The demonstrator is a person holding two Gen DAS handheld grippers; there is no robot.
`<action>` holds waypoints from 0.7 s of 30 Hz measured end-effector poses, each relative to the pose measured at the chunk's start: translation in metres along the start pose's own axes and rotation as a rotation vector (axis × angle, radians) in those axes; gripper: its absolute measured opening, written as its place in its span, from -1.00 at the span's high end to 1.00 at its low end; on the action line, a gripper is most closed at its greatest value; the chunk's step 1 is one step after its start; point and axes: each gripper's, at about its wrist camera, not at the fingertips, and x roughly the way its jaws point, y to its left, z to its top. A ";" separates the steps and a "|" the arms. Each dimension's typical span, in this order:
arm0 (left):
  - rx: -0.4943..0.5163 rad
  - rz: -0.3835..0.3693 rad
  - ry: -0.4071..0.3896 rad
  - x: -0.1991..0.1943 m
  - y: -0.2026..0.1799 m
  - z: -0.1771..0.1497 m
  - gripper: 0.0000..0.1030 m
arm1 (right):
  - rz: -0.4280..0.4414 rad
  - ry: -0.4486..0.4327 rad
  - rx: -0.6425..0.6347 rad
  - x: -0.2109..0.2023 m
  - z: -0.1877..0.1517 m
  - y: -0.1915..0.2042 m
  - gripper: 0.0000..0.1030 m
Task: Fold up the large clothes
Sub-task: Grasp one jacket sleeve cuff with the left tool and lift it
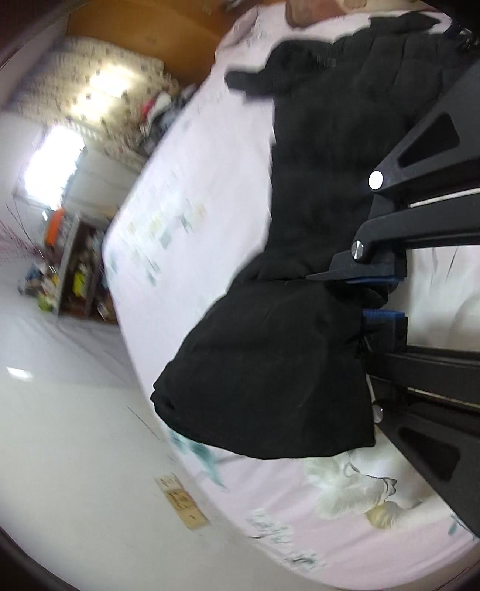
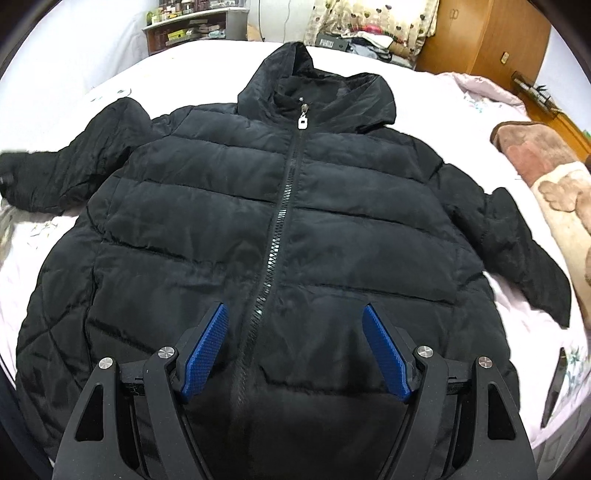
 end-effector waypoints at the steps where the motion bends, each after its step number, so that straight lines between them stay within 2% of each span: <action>1: 0.010 -0.028 -0.013 -0.011 -0.007 0.004 0.81 | -0.001 -0.008 0.002 -0.004 -0.001 -0.002 -0.46; 7: 0.127 -0.219 -0.077 -0.079 -0.086 0.025 0.81 | 0.007 -0.047 0.041 -0.031 -0.010 -0.023 -0.46; 11: 0.227 -0.355 -0.085 -0.103 -0.154 0.027 0.81 | 0.008 -0.068 0.094 -0.044 -0.015 -0.044 -0.46; 15: 0.300 -0.458 -0.054 -0.103 -0.214 0.018 0.81 | 0.002 -0.081 0.148 -0.051 -0.023 -0.068 -0.46; 21: 0.365 -0.566 0.052 -0.073 -0.296 -0.016 0.81 | -0.009 -0.089 0.212 -0.050 -0.032 -0.099 -0.46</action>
